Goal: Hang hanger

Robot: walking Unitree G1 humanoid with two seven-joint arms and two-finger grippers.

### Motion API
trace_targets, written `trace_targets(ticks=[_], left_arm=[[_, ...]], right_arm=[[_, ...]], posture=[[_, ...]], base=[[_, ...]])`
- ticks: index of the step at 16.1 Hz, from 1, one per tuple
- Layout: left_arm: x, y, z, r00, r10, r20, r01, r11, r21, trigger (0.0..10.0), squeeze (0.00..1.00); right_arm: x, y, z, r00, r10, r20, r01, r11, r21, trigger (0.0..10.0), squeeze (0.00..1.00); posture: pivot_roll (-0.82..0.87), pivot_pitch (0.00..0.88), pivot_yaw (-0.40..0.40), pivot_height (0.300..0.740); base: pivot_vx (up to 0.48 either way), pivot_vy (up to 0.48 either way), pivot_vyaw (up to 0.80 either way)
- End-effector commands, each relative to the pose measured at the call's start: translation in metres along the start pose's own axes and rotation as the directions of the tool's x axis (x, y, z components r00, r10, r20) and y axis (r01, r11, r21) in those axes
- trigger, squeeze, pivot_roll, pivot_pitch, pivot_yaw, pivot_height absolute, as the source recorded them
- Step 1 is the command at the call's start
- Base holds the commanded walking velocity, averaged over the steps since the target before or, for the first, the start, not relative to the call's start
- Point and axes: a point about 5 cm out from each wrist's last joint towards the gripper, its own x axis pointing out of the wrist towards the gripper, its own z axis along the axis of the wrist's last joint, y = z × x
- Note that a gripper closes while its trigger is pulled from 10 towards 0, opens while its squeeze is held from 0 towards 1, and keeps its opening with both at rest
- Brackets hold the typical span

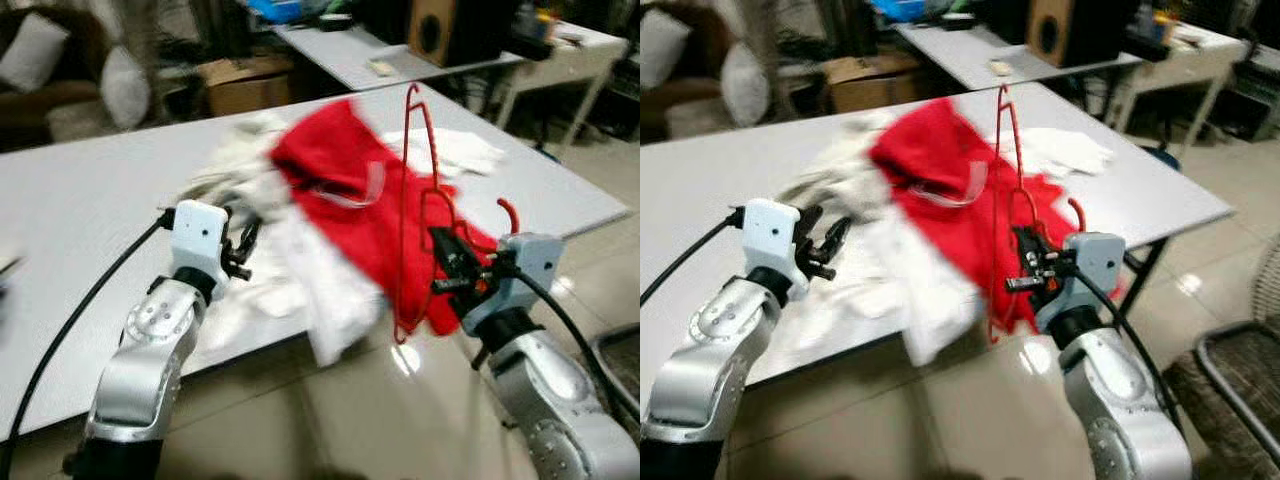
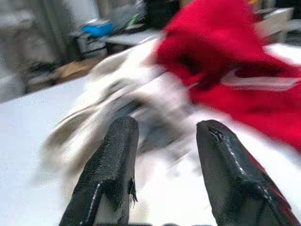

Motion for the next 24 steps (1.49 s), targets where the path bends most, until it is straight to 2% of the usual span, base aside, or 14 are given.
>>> trace_targets(ticks=[1, 7, 9, 16, 19, 24], left_arm=[[-0.002, 0.002, 0.001, 1.0, 0.017, -0.001, -0.017, 1.0, 0.004, 10.0, 0.0], [-0.003, 0.002, 0.004, 0.999, 0.036, 0.006, -0.036, 0.999, 0.001, 10.0, 0.0], [-0.002, 0.003, 0.006, 0.999, 0.042, 0.016, -0.042, 0.999, 0.007, 10.0, 0.0], [-0.003, 0.005, 0.008, 0.999, 0.041, 0.013, -0.041, 0.999, 0.021, 10.0, 0.0], [-0.002, 0.003, 0.009, 1.0, 0.029, 0.013, -0.029, 0.999, 0.022, 10.0, 0.0], [0.003, 0.001, 0.011, 1.0, 0.012, 0.003, -0.012, 0.999, 0.047, 10.0, 0.0]], right_arm=[[-0.001, 0.003, 0.003, 0.999, 0.029, 0.021, -0.029, 0.999, -0.018, 10.0, 0.0], [0.001, 0.006, -0.003, 0.996, 0.079, -0.029, -0.081, 0.992, -0.095, 10.0, 0.0], [0.003, 0.007, -0.005, 0.995, 0.093, -0.044, -0.098, 0.987, -0.13, 10.0, 0.0], [0.002, 0.007, -0.007, 0.995, 0.088, -0.043, -0.093, 0.988, -0.122, 10.0, 0.0], [0.001, 0.003, -0.008, 0.999, 0.045, -0.026, -0.047, 0.997, -0.062, 10.0, 0.0], [0.002, -0.003, -0.006, 1.0, 0.0, -0.013, -0.001, 0.998, -0.058, 10.0, 0.0]], posture=[[-0.12, 0.0, 0.015, 0.74], [-0.11, 0.0, -0.004, 0.74], [-0.1, 0.0, -0.007, 0.74], [-0.1, 0.0, -0.004, 0.74], [-0.11, 0.0, 0.0, 0.74], [-0.11, 0.0, 0.006, 0.74]], base=[[0.0, 0.36, 0.0], [0.0, 0.363, 0.0], [0.0, 0.364, 0.8], [0.0, 0.364, 0.8], [0.0, 0.356, 0.0], [0.0, -0.369, 0.0]])
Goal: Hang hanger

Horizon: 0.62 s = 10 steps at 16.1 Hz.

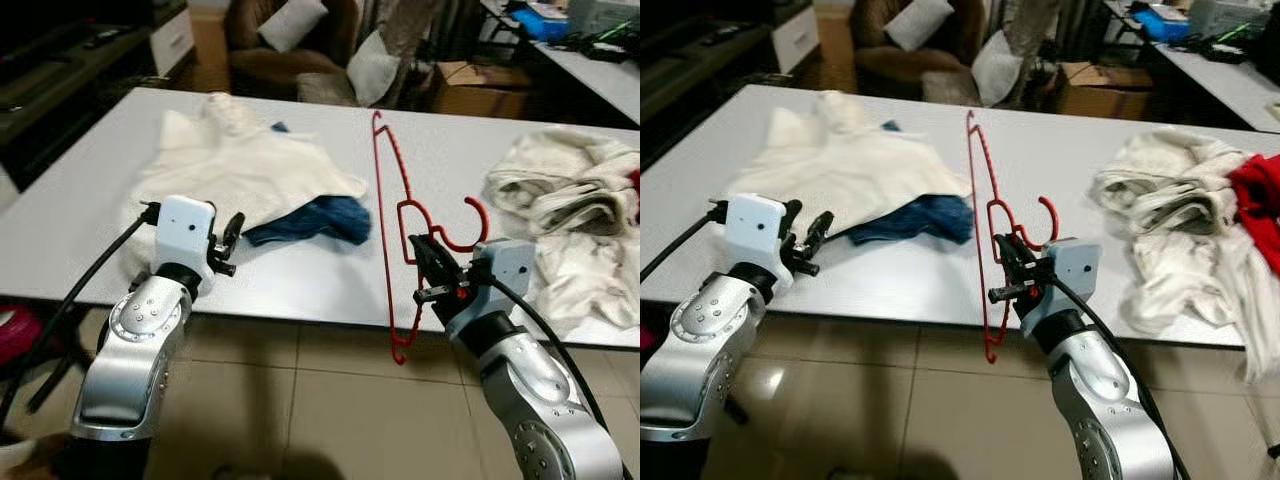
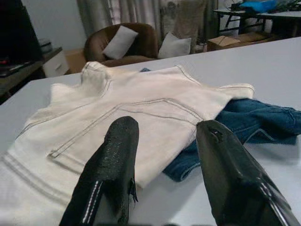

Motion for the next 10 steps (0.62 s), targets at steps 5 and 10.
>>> trace_targets(ticks=[5, 10], left_arm=[[0.006, -0.0062, 0.0015, 0.999, -0.032, -0.005, 0.032, 0.999, -0.012, 10.0, 0.0], [0.0073, -0.0056, 0.0, 1.0, -0.022, -0.013, 0.022, 1.0, -0.021, 10.0, 0.0]], right_arm=[[-0.0017, -0.0073, 0.0029, 0.998, -0.053, 0.017, 0.053, 0.999, 0.013, 10.0, 0.0], [0.0006, -0.0097, 0.0037, 0.998, -0.067, 0.017, 0.066, 0.998, 0.016, 10.0, 0.0]], posture=[[-0.11, 0.0, 0.013, 0.74], [-0.11, 0.0, 0.015, 0.74]], base=[[0.0, -0.048, 0.0], [0.0, 0.0, 0.0]])
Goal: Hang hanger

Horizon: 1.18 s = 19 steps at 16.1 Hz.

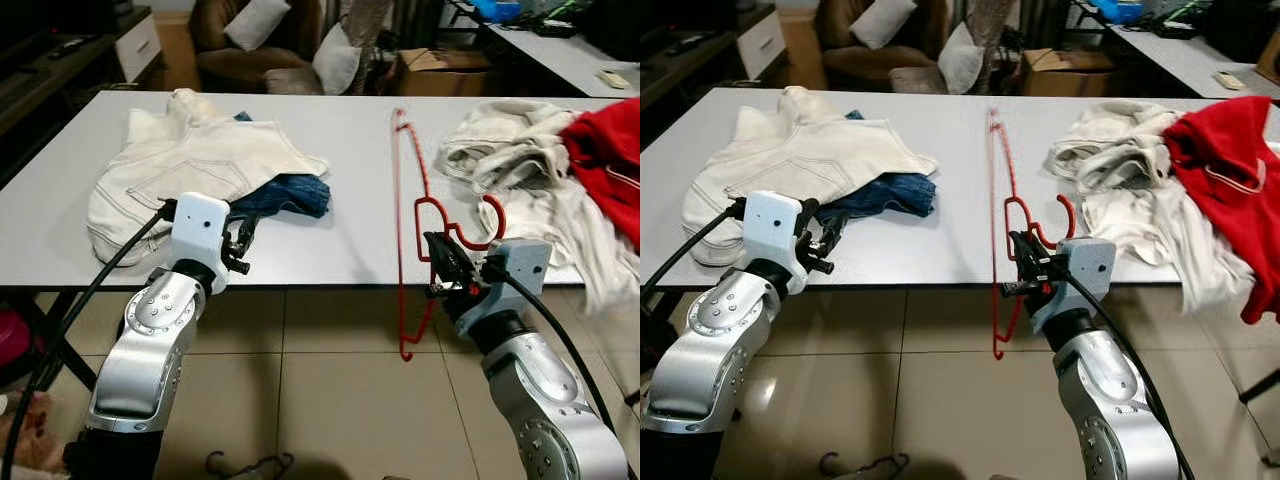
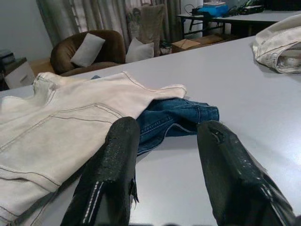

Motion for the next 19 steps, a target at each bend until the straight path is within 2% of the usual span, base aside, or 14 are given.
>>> trace_targets(ticks=[1, 2, 5, 7, 18, 19], left_arm=[[0.001, 0.003, -0.002, 1.0, 0.013, -0.016, -0.013, 1.0, -0.005, 10.0, 0.0], [0.002, 0.004, -0.002, 1.0, 0.024, -0.019, -0.024, 1.0, -0.001, 10.0, 0.0], [0.002, 0.011, -0.003, 0.998, 0.066, -0.024, -0.066, 0.998, -0.014, 10.0, 0.0], [0.003, 0.012, -0.003, 0.996, 0.08, -0.029, -0.08, 0.997, -0.015, 10.0, 0.0], [0.006, 0.01, -0.002, 0.996, 0.081, -0.03, -0.082, 0.996, -0.029, 10.0, 0.0], [0.007, 0.01, -0.002, 0.996, 0.082, -0.029, -0.083, 0.996, -0.032, 10.0, 0.0]], right_arm=[[0.002, -0.002, 0.002, 1.0, -0.01, 0.003, 0.01, 1.0, 0.0, 10.0, 0.0], [0.004, -0.003, 0.003, 1.0, -0.011, 0.007, 0.011, 1.0, -0.003, 10.0, 0.0], [0.008, -0.009, 0.005, 0.999, -0.045, -0.001, 0.045, 0.994, -0.104, 10.0, 0.0], [0.009, -0.012, 0.006, 0.998, -0.061, 0.0, 0.061, 0.993, -0.1, 10.0, 0.0], [0.01, -0.018, 0.007, 0.997, -0.079, -0.005, 0.078, 0.993, -0.094, 10.0, 0.0], [0.011, -0.017, 0.007, 0.997, -0.073, -0.009, 0.072, 0.991, -0.113, 10.0, 0.0]], posture=[[-0.11, 0.0, 0.015, 0.74], [-0.11, 0.0, 0.011, 0.74], [-0.11, 0.0, 0.007, 0.74], [-0.11, 0.0, 0.006, 0.74], [-0.12, 0.0, 0.008, 0.74], [-0.12, 0.0, 0.007, 0.74]], base=[[0.0, 0.0, 0.0], [0.0, 0.0, 0.0], [0.0, 0.0, 0.27], [0.126, 0.0, 0.8], [0.282, 0.0, 0.0], [0.285, 0.0, 0.0]])
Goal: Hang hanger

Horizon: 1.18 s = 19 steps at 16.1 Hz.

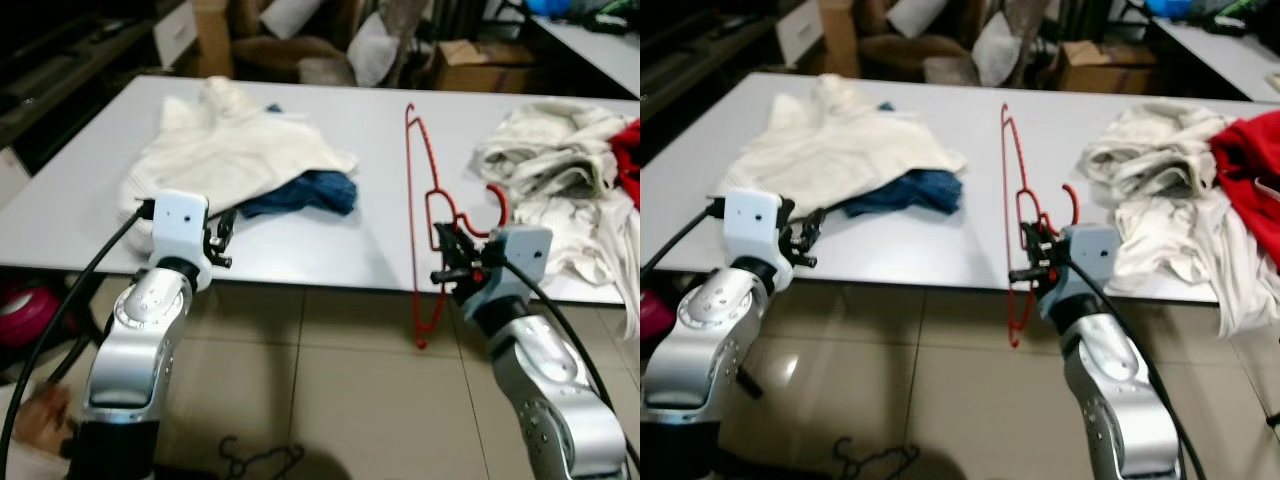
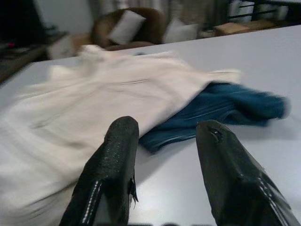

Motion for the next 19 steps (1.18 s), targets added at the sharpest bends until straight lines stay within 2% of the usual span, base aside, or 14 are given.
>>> trace_targets(ticks=[1, 7, 10, 11, 12, 13, 14, 15, 16, 17, 18, 19], left_arm=[[0.001, 0.001, 0.002, 1.0, 0.003, 0.001, -0.003, 1.0, 0.006, 10.0, 0.0], [0.001, 0.002, 0.001, 1.0, 0.012, 0.002, -0.012, 1.0, -0.001, 10.0, 0.0], [0.001, 0.002, 0.0, 1.0, 0.017, 0.008, -0.017, 1.0, -0.025, 10.0, 0.0], [0.001, 0.001, -0.002, 1.0, 0.0, -0.009, 0.0, 1.0, -0.031, 10.0, 0.0], [0.002, -0.005, -0.002, 0.997, -0.073, 0.0, 0.073, 0.996, -0.059, 10.0, 0.0], [0.002, -0.007, -0.001, 0.994, -0.112, 0.015, 0.113, 0.991, -0.071, 10.0, 1.0], [0.002, -0.011, 0.001, 0.987, -0.16, 0.033, 0.162, 0.984, -0.08, 10.0, 1.0], [0.011, -0.025, 0.003, 0.944, -0.327, 0.05, 0.329, 0.943, -0.053, 10.0, 1.0], [0.015, -0.029, 0.003, 0.923, -0.383, 0.046, 0.385, 0.922, -0.04, 10.0, 1.0], [0.031, -0.041, 0.002, 0.881, -0.472, 0.042, 0.472, 0.881, 0.006, 10.0, 1.0], [0.046, -0.05, 0.002, 0.863, -0.504, 0.039, 0.503, 0.863, 0.041, 10.0, 1.0], [0.046, -0.05, 0.002, 0.863, -0.504, 0.039, 0.503, 0.863, 0.041, 10.0, 1.0]], right_arm=[[0.001, 0.002, 0.003, 1.0, 0.013, 0.005, -0.013, 0.999, -0.031, 10.0, 0.0], [0.003, 0.004, 0.002, 0.999, 0.038, -0.002, -0.038, 0.998, -0.051, 10.0, 0.0], [0.002, 0.002, 0.001, 1.0, 0.023, 0.003, -0.023, 1.0, -0.015, 10.0, 0.0], [0.002, 0.001, 0.001, 1.0, 0.018, 0.001, -0.018, 1.0, -0.019, 10.0, 0.0], [0.002, -0.001, 0.001, 1.0, 0.009, -0.002, -0.009, 1.0, -0.028, 10.0, 0.0], [0.002, -0.002, 0.001, 1.0, 0.002, -0.003, -0.002, 0.999, -0.034, 10.0, 0.0], [0.002, -0.005, 0.001, 1.0, -0.015, -0.008, 0.015, 0.999, -0.039, 10.0, 0.0], [0.002, -0.018, -0.004, 0.994, -0.099, -0.038, 0.097, 0.993, -0.061, 10.0, 0.0], [0.001, -0.024, -0.005, 0.99, -0.132, -0.048, 0.128, 0.989, -0.067, 10.0, 0.0], [-0.006, -0.037, -0.01, 0.975, -0.208, -0.078, 0.201, 0.975, -0.091, 10.0, 0.0], [-0.013, -0.045, -0.011, 0.963, -0.253, -0.089, 0.244, 0.965, -0.101, 10.0, 0.0], [-0.013, -0.045, -0.011, 0.963, -0.253, -0.089, 0.244, 0.965, -0.101, 10.0, 0.0]], posture=[[-0.12, 0.0, 0.006, 0.74], [-0.12, 0.0, -0.004, 0.74], [-0.12, 0.0, -0.007, 0.74], [-0.12, 0.0, -0.008, 0.74], [-0.12, 0.0, -0.008, 0.74], [-0.12, 0.0, -0.008, 0.74], [-0.12, 0.0, -0.008, 0.74], [-0.12, 0.0, 0.001, 0.74], [-0.12, 0.0, 0.001, 0.74], [-0.15, 0.0, 0.018, 0.74], [-0.17, 0.0, 0.018, 0.74], [-0.17, 0.0, 0.018, 0.74]], base=[[0.289, 0.0, 0.0], [0.287, 0.0, 0.0], [0.096, 0.0, 0.0], [0.0, 0.0, 0.0], [0.0, 0.0, 0.0], [0.0, 0.0, 0.0], [0.0, 0.0, 0.0], [0.0, 0.0, 0.0], [0.0, 0.0, 0.0], [0.0, 0.0, 0.0], [0.0, 0.0, 0.0], [0.0, 0.0, 0.0]])
